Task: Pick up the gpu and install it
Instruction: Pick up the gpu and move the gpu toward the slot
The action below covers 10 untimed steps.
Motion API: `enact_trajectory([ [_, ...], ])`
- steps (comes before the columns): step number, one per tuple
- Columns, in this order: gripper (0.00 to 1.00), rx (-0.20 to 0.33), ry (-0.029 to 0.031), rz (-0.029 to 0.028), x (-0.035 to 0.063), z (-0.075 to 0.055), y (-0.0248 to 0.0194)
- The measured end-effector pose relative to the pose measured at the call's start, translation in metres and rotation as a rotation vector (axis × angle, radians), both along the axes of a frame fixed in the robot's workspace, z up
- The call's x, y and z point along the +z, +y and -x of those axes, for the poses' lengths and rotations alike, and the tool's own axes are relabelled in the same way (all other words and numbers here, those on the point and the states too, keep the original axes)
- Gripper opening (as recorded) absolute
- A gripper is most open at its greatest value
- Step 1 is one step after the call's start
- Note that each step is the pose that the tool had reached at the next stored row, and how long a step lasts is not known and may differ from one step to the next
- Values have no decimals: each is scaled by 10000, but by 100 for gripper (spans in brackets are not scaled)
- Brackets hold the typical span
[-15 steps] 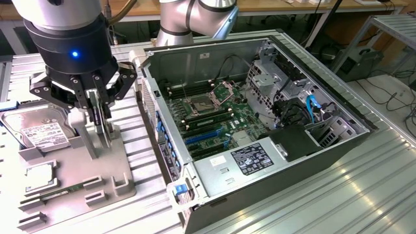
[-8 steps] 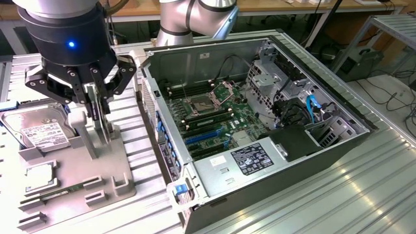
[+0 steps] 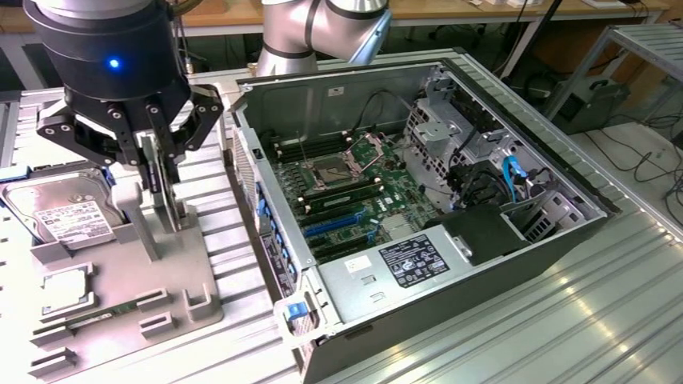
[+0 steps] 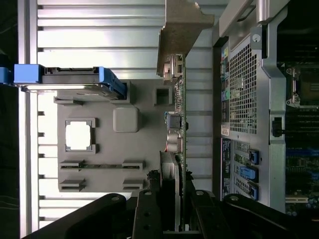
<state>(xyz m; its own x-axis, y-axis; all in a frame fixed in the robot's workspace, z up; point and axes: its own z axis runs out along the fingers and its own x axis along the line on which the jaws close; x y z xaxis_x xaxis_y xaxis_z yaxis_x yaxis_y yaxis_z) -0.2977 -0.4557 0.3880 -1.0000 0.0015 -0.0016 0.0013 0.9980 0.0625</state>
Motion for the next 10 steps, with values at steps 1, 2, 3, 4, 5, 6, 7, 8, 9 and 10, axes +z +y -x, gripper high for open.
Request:
enact_trajectory([
  [1,27,0,1,1,9,0,0],
  [2,27,-1,1,1,18,0,0],
  [3,27,0,1,1,29,0,0],
  [4,27,0,1,1,41,0,0],
  [5,27,0,0,0,51,0,0],
  [6,27,0,-1,0,62,0,0],
  [7,27,0,0,0,74,0,0],
  [8,27,0,0,0,86,0,0],
  [9,27,0,1,1,104,0,0],
  [10,27,0,1,1,117,0,0],
])
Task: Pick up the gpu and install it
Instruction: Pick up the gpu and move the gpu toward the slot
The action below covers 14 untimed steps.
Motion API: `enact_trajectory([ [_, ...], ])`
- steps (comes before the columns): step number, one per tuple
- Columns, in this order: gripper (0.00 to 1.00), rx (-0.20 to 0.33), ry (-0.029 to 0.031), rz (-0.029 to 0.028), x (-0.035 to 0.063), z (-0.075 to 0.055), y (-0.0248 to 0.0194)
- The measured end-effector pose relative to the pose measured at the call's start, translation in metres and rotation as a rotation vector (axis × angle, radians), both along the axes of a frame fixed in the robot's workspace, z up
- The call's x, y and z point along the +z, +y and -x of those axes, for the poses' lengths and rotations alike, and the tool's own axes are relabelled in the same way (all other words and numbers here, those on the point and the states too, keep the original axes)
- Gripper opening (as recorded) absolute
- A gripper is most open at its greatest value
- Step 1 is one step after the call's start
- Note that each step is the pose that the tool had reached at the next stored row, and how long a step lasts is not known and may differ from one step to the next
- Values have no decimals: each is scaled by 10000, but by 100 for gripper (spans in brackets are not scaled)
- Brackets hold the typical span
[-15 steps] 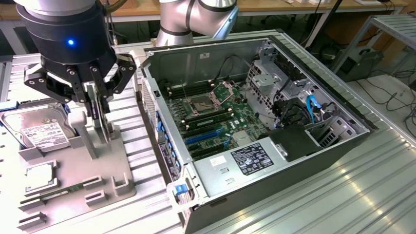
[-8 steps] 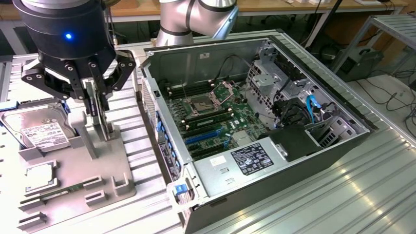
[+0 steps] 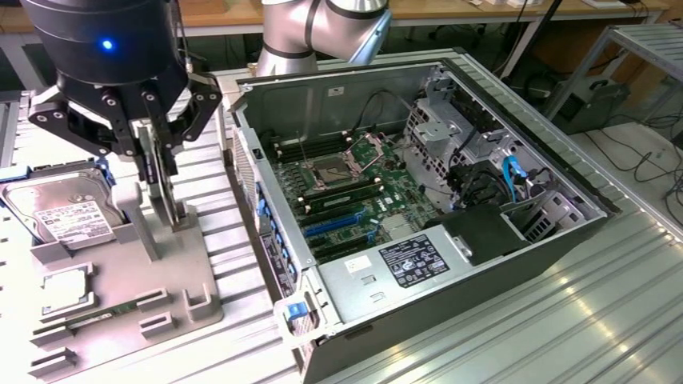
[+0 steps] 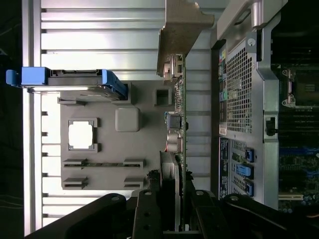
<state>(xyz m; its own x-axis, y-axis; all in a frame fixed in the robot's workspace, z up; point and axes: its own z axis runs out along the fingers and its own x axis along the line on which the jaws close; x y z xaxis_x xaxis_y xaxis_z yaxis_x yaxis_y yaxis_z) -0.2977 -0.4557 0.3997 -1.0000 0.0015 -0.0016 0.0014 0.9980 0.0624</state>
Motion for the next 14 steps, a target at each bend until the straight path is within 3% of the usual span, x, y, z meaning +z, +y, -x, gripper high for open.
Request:
enact_trajectory([
  [14,27,0,0,0,189,0,0],
])
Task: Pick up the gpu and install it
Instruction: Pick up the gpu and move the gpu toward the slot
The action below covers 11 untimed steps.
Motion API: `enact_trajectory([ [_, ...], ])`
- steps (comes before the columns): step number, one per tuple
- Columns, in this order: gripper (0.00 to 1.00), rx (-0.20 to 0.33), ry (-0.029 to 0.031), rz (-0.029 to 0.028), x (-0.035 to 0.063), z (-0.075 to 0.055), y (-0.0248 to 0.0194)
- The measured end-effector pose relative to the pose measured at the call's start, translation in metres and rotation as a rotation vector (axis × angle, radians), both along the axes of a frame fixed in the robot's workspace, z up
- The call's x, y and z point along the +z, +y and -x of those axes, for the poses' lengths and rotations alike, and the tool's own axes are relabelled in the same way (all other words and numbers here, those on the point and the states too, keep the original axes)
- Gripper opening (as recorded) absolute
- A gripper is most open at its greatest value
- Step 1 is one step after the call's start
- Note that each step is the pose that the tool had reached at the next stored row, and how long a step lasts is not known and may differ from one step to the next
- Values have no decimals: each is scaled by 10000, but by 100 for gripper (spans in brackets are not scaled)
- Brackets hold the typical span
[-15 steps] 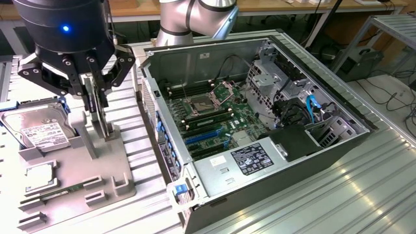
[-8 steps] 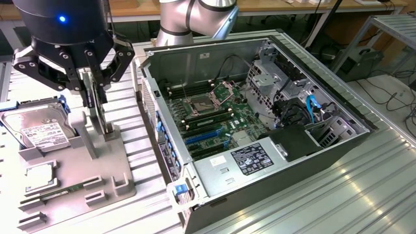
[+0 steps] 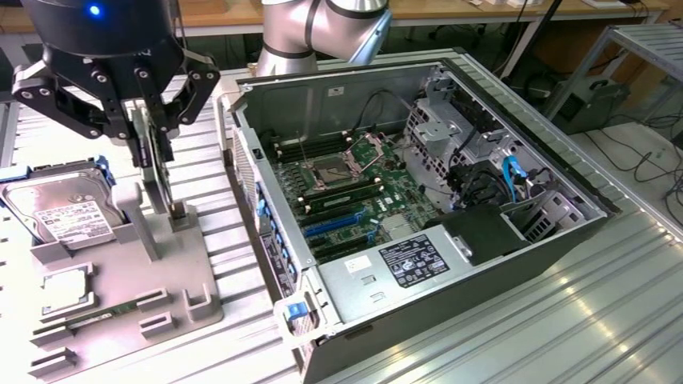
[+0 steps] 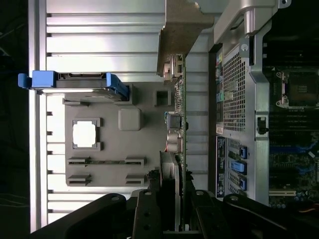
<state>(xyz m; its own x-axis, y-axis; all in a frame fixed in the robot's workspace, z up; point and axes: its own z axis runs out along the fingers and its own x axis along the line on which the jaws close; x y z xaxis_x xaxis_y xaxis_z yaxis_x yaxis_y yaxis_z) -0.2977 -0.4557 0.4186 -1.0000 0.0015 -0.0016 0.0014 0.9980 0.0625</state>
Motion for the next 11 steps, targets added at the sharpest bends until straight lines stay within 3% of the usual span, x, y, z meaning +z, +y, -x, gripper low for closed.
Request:
enact_trajectory([
  [11,27,0,0,0,164,0,0],
])
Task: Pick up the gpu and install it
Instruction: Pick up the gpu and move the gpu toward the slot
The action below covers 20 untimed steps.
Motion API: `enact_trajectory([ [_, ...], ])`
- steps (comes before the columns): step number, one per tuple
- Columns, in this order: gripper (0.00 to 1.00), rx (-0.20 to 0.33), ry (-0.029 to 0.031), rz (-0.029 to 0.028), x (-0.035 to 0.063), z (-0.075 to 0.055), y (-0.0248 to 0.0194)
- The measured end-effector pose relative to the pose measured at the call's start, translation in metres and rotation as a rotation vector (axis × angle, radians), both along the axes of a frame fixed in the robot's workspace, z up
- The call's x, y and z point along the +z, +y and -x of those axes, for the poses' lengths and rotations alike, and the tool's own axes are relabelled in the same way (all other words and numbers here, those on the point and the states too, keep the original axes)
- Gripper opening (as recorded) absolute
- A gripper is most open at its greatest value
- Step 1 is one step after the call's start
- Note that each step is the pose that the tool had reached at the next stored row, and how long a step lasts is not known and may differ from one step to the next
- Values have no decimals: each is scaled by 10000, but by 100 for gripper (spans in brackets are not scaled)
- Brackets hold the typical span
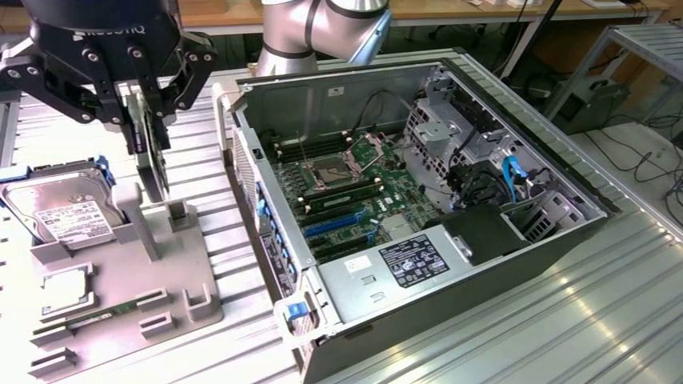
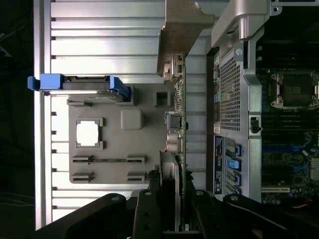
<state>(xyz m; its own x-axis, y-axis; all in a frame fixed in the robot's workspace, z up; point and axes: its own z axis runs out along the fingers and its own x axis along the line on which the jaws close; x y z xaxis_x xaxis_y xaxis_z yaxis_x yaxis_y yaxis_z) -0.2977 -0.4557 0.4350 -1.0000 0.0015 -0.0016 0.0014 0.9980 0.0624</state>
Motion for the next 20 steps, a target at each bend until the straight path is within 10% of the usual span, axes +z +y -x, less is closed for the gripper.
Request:
enact_trajectory([
  [20,27,0,0,-1,325,0,0],
])
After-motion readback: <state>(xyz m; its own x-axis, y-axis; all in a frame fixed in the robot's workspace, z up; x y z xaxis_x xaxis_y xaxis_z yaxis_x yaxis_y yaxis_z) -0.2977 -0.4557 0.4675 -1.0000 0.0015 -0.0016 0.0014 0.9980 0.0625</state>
